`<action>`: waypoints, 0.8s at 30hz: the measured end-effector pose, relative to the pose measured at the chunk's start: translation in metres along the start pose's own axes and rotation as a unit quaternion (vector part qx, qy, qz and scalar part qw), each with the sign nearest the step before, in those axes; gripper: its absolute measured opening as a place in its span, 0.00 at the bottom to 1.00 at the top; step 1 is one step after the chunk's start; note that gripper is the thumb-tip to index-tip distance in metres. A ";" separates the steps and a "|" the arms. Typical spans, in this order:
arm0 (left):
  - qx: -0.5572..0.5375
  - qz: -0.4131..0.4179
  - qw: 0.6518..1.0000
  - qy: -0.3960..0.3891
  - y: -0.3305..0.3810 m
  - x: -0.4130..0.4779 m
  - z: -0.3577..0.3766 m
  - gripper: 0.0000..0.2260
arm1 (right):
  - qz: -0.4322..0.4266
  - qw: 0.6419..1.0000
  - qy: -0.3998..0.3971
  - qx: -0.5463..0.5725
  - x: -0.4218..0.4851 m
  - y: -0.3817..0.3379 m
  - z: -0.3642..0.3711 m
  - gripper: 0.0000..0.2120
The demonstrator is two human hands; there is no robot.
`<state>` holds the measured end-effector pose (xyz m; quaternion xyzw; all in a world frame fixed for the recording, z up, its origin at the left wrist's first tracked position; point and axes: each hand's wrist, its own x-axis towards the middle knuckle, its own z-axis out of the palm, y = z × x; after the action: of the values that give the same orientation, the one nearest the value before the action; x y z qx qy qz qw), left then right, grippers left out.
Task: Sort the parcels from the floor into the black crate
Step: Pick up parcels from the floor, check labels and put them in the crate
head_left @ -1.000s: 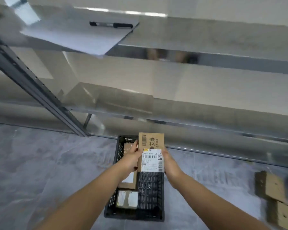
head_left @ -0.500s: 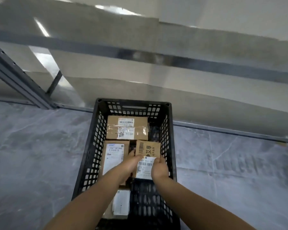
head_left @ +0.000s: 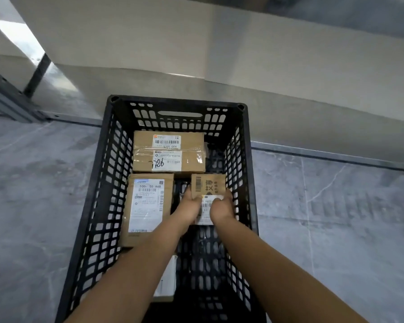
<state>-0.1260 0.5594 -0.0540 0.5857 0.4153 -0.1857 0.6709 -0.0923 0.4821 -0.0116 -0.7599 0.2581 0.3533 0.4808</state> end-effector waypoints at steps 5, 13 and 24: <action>-0.003 0.014 1.000 0.011 -0.003 0.002 0.002 0.19 | -0.001 1.000 0.005 -0.017 0.004 0.002 0.000 0.24; -0.038 0.021 0.999 0.011 -0.005 -0.001 -0.001 0.20 | -0.052 0.997 -0.004 -0.059 0.002 0.005 0.002 0.29; -0.031 0.023 0.999 -0.016 -0.011 -0.005 -0.011 0.23 | -0.071 0.992 -0.018 -0.104 -0.006 0.006 0.000 0.31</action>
<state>-0.1408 0.5663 -0.0571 0.5707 0.3962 -0.1668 0.6997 -0.1008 0.4800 -0.0099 -0.8155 0.1566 0.3572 0.4277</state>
